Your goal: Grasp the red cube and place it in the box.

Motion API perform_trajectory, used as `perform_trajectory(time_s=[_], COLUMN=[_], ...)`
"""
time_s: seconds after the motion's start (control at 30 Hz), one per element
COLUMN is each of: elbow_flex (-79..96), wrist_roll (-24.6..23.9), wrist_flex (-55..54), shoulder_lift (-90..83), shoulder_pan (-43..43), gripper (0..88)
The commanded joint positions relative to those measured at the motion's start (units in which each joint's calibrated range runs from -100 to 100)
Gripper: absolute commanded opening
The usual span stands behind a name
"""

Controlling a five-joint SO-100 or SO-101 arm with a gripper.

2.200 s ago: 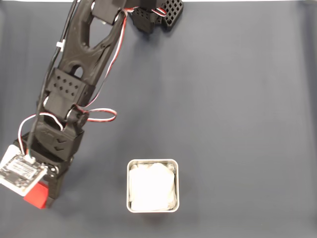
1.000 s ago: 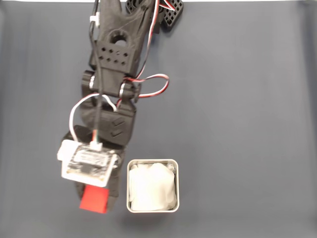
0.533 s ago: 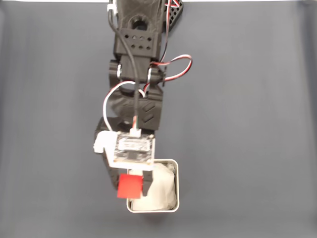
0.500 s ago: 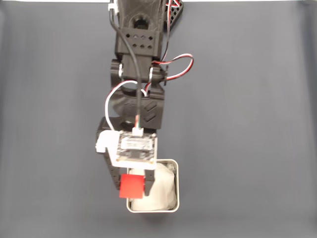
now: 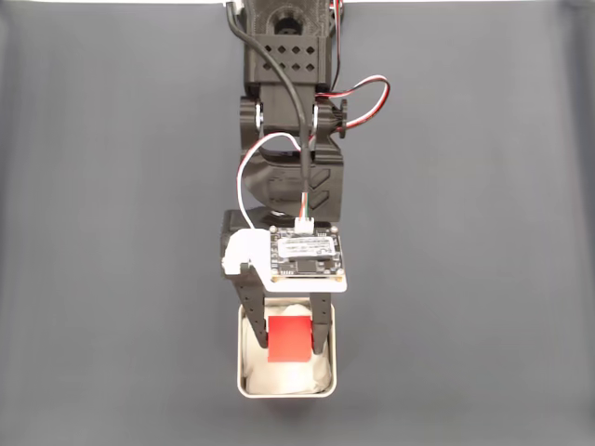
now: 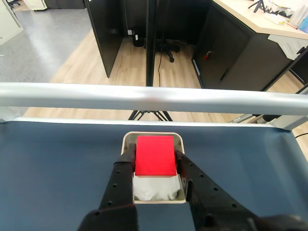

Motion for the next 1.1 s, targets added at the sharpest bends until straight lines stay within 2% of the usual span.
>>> perform_trajectory(time_s=[0.0, 0.37, 1.07], elbow_flex=[0.2, 2.4, 4.7], wrist_roll=[0.6, 0.1, 0.6], wrist_flex=[-2.3, -6.9, -9.0], shoulder_lift=[-4.3, -1.6, 0.6], shoulder_pan=[-0.9, -0.7, 0.0], gripper=[1.4, 1.4, 1.4])
